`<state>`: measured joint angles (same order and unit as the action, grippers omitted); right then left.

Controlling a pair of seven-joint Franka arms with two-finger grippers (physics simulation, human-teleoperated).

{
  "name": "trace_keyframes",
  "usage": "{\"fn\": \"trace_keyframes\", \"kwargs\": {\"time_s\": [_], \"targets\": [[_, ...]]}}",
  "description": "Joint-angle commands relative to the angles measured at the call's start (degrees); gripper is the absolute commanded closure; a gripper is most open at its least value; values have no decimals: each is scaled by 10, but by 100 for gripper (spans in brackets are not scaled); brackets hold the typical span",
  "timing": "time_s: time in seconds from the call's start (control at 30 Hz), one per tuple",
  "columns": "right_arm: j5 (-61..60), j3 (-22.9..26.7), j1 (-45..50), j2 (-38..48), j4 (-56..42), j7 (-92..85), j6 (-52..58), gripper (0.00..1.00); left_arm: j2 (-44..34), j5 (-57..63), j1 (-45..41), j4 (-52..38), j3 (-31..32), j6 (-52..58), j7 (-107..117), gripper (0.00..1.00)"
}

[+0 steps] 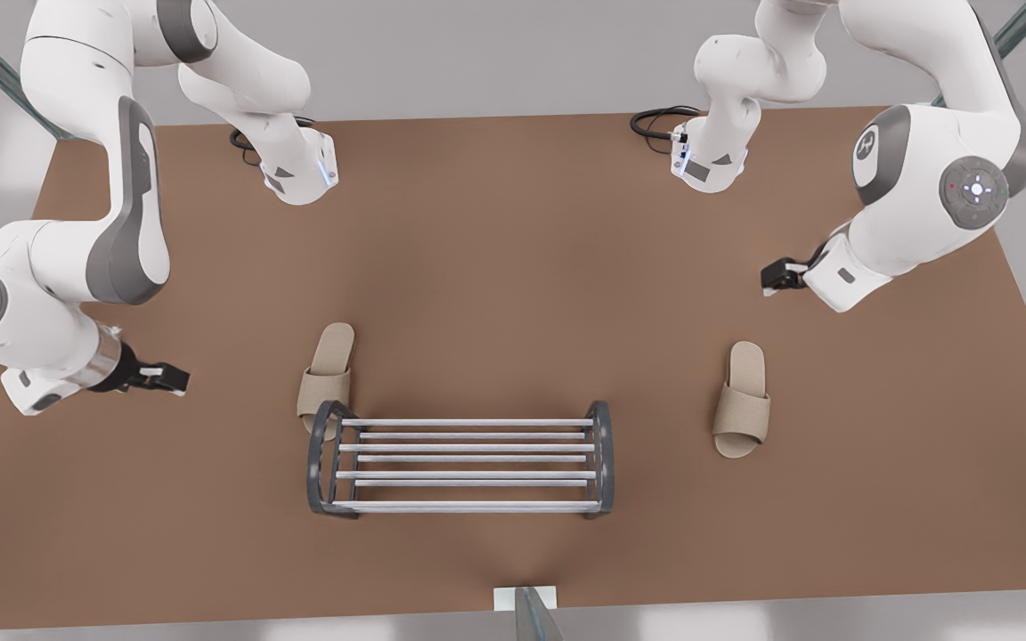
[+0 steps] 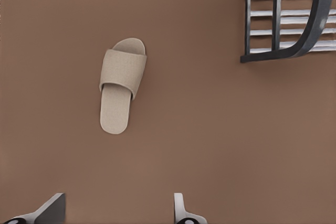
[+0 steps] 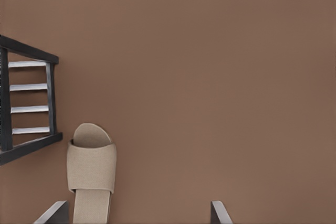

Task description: Place the right shoe on the shoe rack with the right arm, and place the left shoe on the shoe rack with the left arm

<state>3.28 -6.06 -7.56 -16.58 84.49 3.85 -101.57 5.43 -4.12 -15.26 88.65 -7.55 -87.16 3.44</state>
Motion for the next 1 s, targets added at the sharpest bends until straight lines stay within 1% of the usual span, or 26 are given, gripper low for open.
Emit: {"fn": "trace_keyframes", "kwargs": {"time_s": [0.0,0.03,0.07,0.1,0.13,0.17,0.2,0.23,0.3,0.37,0.4,0.43,0.47,0.5,0.53,0.57,0.63,0.67,0.7,0.73,0.77,0.8,0.83,0.87,0.9,0.97], "targets": [[0,0,0,1,0,13,-60,0,0,0,-2,-1,3,-31,21,0],[0,0,0,1,0,13,-60,0,1,0,-1,20,2,-29,21,0],[0,0,0,1,0,13,-60,0,7,30,-2,75,3,-28,22,0],[0,1,-1,1,0,13,-61,0,26,27,-4,121,3,-77,24,0],[0,0,-1,1,-2,13,-61,0,22,-29,-3,235,3,-250,23,0],[0,0,-1,-1,-2,13,-60,0,26,-169,0,332,2,-443,22,0],[0,0,-1,-2,-5,13,-60,0,27,-295,5,386,-2,-543,-4,0],[0,1,-2,-3,-6,13,-60,0,27,-461,5,417,-3,-598,-160,0],[0,0,-4,-3,-5,13,-60,0,27,-803,11,457,-5,-656,-524,0],[0,0,-7,-3,-6,13,-60,0,27,-1099,17,500,-32,-657,-961,0],[-1,0,-14,-8,-6,-16,-61,0,27,-1251,18,513,-33,-654,-1139,0],[0,0,-22,-15,-6,-22,-61,0,35,-1318,39,523,-33,-644,-1253,0],[1,0,-22,-21,-9,-22,-61,0,42,-1362,55,534,-34,-610,-1281,0],[1,0,-23,-24,-10,-22,-61,0,48,-1436,68,534,-33,-594,-1340,0],[0,0,-29,-35,-14,-22,-61,0,83,-1475,85,533,-33,-526,-1382,0],[2,0,-31,-36,-14,-23,-60,0,85,-1478,93,533,-34,-507,-1387,0],[4,-4,-26,-28,10,-139,-71,0,84,-1492,93,533,-33,-512,-1388,0],[8,-5,-17,17,99,-207,-155,0,88,-1493,93,532,-33,-510,-1388,0],[42,-6,-13,62,204,-269,-274,0,89,-1494,92,531,-33,-509,-1388,0],[95,-6,3,73,265,-325,-371,0,91,-1495,92,531,-33,-507,-1388,0],[163,-5,39,109,370,-336,-523,0,98,-1509,92,529,-32,-505,-1388,0],[243,-4,40,140,464,-336,-658,0,102,-1514,92,529,-32,-503,-1388,0],[406,1,40,138,479,-331,-736,0,108,-1531,92,527,-31,-502,-1388,0],[516,1,45,127,473,-329,-762,0,107,-1547,92,525,-26,-501,-1382,0],[565,1,45,117,459,-329,-763,0,107,-1560,92,524,-24,-500,-1377,0],[615,-10,45,117,453,-322,-758,0,107,-1579,92,523,-14,-498,-1362,0]]}}
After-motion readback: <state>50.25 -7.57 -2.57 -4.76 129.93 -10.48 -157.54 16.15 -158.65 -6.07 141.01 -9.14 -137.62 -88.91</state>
